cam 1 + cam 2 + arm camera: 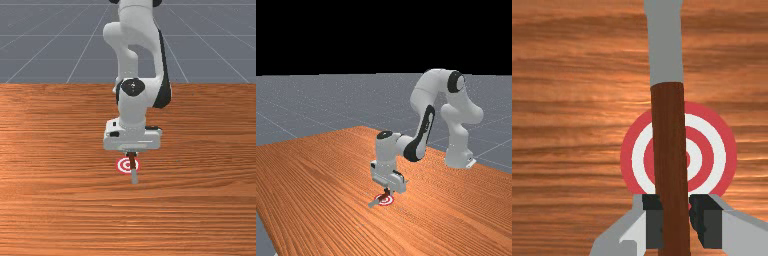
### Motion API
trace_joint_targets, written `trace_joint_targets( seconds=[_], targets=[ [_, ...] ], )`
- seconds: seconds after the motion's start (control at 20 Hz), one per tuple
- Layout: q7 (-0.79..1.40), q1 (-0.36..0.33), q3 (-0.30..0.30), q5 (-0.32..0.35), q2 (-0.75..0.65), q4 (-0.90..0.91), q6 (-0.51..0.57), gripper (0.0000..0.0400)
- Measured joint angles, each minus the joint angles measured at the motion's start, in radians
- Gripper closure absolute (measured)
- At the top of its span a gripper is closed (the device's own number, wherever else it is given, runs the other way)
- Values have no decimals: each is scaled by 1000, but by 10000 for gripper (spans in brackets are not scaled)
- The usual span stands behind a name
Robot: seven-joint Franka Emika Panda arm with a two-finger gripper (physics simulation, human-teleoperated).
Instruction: Pick up the pen and put it to the marker
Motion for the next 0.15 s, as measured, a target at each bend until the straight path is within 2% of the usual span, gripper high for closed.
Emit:
trace_joint_targets(
  seconds=[0.15],
  targets=[
    [-5,-1,0,0,-6,-14,21,308]
  ],
)
